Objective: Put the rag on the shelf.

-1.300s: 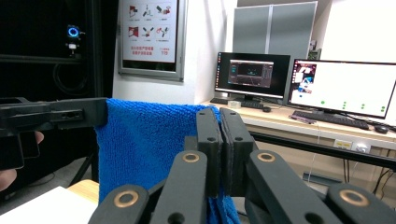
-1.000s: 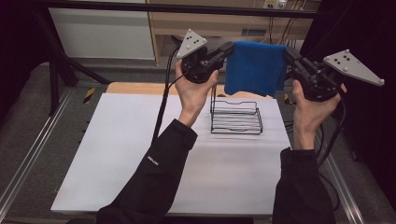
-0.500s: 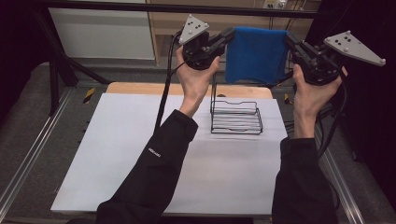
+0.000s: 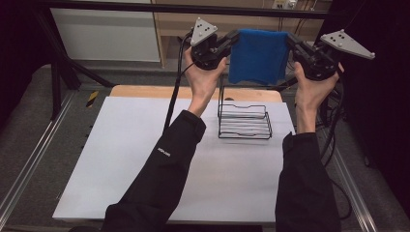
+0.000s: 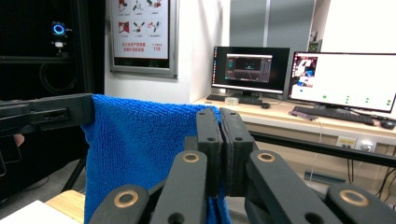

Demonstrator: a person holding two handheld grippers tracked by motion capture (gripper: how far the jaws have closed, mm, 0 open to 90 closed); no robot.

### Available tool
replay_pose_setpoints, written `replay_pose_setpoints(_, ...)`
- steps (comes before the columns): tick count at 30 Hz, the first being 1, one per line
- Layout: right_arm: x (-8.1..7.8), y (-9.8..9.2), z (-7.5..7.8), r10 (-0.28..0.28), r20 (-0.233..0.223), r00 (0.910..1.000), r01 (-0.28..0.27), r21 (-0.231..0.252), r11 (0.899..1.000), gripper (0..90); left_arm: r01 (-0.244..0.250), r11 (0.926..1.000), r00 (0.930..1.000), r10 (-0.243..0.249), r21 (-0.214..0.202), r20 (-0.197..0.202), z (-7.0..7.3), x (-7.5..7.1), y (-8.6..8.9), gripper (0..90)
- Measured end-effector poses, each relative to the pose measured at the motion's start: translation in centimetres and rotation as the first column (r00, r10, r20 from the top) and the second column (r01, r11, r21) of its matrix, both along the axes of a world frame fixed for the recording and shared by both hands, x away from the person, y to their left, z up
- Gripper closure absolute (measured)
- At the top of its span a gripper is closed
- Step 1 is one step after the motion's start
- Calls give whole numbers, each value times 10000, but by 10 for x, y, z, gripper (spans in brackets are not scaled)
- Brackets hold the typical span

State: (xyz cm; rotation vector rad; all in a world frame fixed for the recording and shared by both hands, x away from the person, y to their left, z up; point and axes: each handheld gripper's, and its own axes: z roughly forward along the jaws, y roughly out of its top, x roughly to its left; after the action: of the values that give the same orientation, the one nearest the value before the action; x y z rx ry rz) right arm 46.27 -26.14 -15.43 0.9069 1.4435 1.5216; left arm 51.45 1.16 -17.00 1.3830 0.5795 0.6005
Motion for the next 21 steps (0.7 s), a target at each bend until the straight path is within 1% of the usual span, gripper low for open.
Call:
replay_pose_setpoints(2,4,0,-5,31,-121,9999,-32,-47,10000,884,-16,9999,10000,16,148,-47,-6,4,1,872)
replay_pose_setpoints(4,7,0,-9,67,-225,9997,-69,-67,10000,884,-26,9998,9999,29,212,-151,-12,8,1,872)
replay_pose_setpoints(7,11,0,-17,104,-450,9989,-109,-101,9999,884,136,9995,9991,-124,275,-417,-23,10,2,872)
replay_pose_setpoints(13,10,-1,-34,203,-859,9961,-220,-187,9996,883,325,9967,9978,-281,747,-599,-40,7,5,872)
replay_pose_setpoints(17,9,-3,-44,217,-1051,9942,-245,-248,9994,883,453,9931,9973,-387,1082,-626,-47,4,6,871)
replay_pose_setpoints(21,6,-6,-52,307,-1153,9929,-330,-181,9993,883,614,9900,9967,-541,1269,-606,-51,-1,6,871)
